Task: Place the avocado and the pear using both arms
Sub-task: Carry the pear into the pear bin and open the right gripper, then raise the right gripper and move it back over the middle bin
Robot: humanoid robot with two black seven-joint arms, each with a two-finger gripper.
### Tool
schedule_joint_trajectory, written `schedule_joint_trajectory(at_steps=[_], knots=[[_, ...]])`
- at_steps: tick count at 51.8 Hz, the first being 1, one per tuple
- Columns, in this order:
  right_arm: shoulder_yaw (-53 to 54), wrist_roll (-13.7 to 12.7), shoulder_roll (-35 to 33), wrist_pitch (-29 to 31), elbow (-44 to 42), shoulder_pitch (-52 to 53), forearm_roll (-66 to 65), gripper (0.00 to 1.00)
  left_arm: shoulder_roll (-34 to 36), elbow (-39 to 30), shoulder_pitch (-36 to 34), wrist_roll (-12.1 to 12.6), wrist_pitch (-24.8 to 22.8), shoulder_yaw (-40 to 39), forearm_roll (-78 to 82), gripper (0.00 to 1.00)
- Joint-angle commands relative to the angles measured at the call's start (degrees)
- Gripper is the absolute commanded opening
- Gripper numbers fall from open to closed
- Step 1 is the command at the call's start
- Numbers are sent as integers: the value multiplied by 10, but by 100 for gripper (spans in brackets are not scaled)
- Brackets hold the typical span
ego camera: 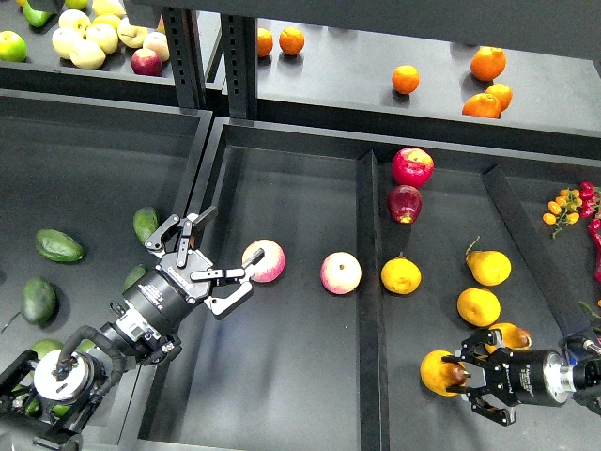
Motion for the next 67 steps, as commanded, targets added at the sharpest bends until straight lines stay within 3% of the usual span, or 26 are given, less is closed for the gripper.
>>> schedule_joint_trajectory(at_steps=[1, 29, 38, 41, 53, 67], knots=[[-3, 0, 5, 0, -5, -5, -5, 25, 0, -1, 0, 0, 0, 0, 0, 99], [-4, 0, 29, 0, -42, -19, -25, 33, 0, 0, 0, 0, 0, 0, 0, 99], [-3, 0, 30, 0, -43, -19, -30, 44, 0, 0, 0, 0, 0, 0, 0, 99], [-1, 0, 29, 0, -42, -18, -30, 54, 0, 0, 1, 0, 0, 0, 0, 99], [3, 0, 26, -2, -33, -13, -29, 69, 0, 0, 2, 0, 0, 0, 0, 99], [4, 0, -15, -1, 21, 10, -28, 95, 0, 0, 2, 0, 0, 0, 0, 99]])
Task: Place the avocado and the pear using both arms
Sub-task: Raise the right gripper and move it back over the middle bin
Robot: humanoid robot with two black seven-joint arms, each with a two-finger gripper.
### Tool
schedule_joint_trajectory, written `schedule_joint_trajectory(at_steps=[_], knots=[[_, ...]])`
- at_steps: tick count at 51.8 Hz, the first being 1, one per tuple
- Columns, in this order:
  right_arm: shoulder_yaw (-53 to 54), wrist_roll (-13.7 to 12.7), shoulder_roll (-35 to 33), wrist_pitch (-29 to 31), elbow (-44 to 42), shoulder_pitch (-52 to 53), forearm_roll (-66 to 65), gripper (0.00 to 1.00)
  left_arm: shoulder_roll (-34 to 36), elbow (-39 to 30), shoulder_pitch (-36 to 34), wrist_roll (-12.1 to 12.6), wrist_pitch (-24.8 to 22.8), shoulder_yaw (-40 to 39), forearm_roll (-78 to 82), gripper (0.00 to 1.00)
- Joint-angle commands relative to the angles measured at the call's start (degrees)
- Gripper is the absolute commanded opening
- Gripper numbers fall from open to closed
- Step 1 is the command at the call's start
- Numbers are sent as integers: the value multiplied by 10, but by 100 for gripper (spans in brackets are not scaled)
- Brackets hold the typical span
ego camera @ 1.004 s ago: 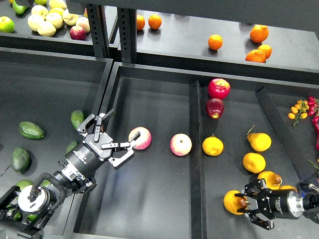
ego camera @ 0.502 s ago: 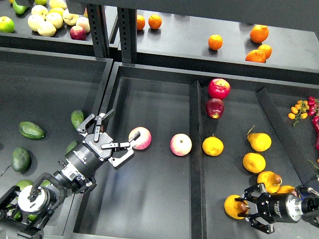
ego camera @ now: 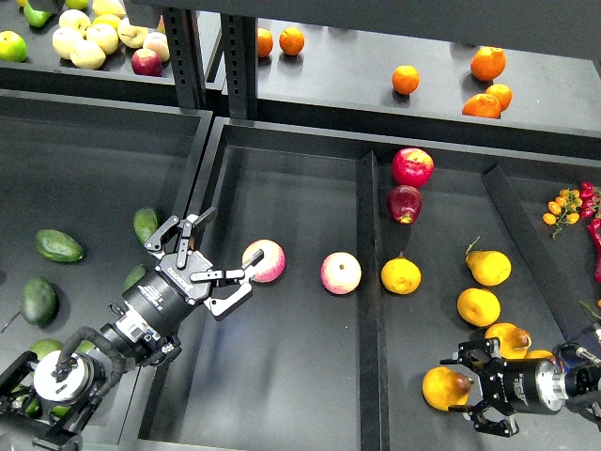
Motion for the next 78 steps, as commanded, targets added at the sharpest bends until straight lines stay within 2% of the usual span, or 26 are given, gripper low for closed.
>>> schedule_joint_trajectory(at_steps=[1, 8, 15, 24, 27, 33, 50, 65, 78], knots=[[1, 0, -28, 0, 30, 19, 1, 97, 0, 0, 0, 0, 0, 0, 0, 99], [7, 0, -61, -1, 51, 55, 13, 99, 0, 0, 1, 0, 0, 0, 0, 99], [84, 0, -55, -11, 39, 62, 25, 99, 0, -1, 5, 0, 0, 0, 3, 99], [210, 0, -10, -80, 13, 57, 25, 99, 0, -1, 9, 0, 0, 1, 5, 99], [283, 0, 25, -125, -11, 54, 25, 99, 0, -1, 9, 0, 0, 1, 7, 99], [354, 0, 65, -148, -30, 41, 25, 99, 0, 0, 9, 0, 0, -1, 7, 99], [564, 0, 216, -142, -20, -50, 26, 99, 0, 7, 13, 0, 0, -11, 8, 99], [602, 0, 292, -135, -5, -71, 51, 99, 0, 10, 26, 0, 0, -11, 9, 99], [608, 0, 306, -46, 56, -162, 61, 99, 0, 18, 25, 0, 0, -19, 9, 99]])
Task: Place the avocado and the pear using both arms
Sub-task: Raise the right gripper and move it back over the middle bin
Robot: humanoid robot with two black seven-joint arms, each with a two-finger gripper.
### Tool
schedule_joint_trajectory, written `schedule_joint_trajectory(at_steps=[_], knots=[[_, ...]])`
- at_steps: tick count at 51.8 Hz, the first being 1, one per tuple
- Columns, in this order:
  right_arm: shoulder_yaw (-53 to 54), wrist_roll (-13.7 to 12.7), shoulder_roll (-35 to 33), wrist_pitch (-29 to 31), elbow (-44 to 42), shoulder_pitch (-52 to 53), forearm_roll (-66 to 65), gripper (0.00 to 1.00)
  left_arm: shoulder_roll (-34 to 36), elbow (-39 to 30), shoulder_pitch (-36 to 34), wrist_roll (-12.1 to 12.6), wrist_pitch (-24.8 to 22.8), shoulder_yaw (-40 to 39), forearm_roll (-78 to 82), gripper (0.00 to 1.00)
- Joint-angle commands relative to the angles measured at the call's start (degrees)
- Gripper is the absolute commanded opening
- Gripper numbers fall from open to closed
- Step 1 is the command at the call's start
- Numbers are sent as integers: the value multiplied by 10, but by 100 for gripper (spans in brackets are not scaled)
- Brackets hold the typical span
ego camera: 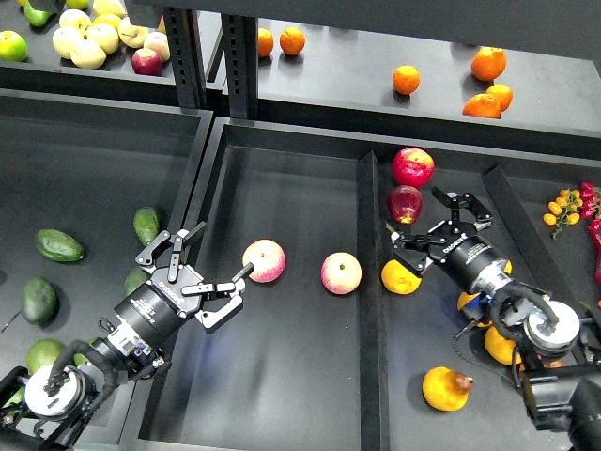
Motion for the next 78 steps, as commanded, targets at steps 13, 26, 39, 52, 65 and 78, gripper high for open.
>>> schedule_joint_trajectory(at_steps=[13, 26, 39, 52, 65, 78], knots=[[13, 2, 1, 90, 120, -139, 1, 99, 0, 15, 0, 0, 0, -8, 0, 99], [13, 22, 1, 90, 185, -202, 7, 99, 0, 15, 0, 0, 0, -12, 0, 99], [4, 20, 1, 90, 204, -240, 28, 100, 0, 16, 11, 0, 0, -12, 0, 99], [-1, 83, 1, 90, 179, -254, 28, 100, 0, 15, 26, 0, 0, -12, -1, 99], [-6, 156, 1, 90, 178, -246, 38, 100, 0, 6, 25, 0, 0, -7, -1, 99], [-7, 202, 1, 56, 193, -211, 71, 99, 0, 10, 19, 0, 0, -5, -1, 99]])
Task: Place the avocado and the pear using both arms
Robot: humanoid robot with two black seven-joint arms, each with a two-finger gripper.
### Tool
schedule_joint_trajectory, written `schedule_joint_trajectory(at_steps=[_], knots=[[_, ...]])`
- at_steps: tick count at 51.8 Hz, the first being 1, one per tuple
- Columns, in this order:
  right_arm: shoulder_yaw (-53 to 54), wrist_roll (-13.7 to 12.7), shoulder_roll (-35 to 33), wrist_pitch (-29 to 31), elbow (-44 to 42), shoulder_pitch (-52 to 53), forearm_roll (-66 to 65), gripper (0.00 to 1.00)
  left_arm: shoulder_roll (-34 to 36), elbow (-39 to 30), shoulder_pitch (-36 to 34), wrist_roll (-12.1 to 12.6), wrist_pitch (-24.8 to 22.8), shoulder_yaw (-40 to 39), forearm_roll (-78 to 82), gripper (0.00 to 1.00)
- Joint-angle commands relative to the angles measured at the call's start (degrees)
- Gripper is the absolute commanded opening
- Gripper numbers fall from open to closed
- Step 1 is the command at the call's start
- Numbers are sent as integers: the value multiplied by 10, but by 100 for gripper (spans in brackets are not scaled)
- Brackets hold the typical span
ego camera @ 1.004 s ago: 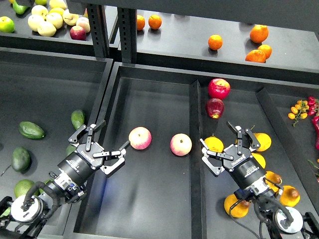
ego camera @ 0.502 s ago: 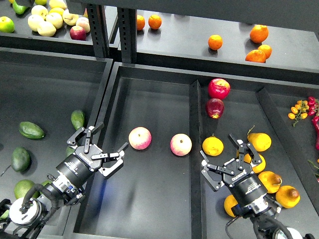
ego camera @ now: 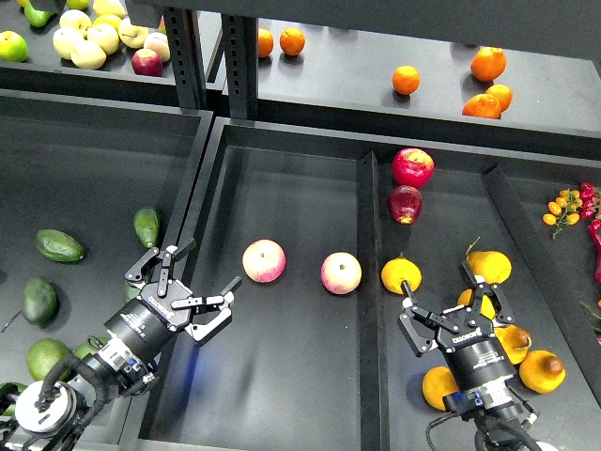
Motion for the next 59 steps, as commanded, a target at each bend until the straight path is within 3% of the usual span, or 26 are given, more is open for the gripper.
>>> schedule_joint_trajectory(at_steps=[1, 4, 16, 59], knots=[[-1, 10, 0, -30, 10, 15, 10, 100, 0, 3, -3, 0, 0, 1, 0, 99], [-2, 11, 0, -36, 15, 18, 10, 100, 0, 4, -6, -2, 0, 2, 0, 99], [-17, 10, 0, -29, 21, 19, 10, 100, 0, 4, -24, -51, 0, 1, 0, 99], [-48, 9, 0, -39, 83, -23, 84, 100, 0, -12, -29, -66, 0, 2, -1, 99]])
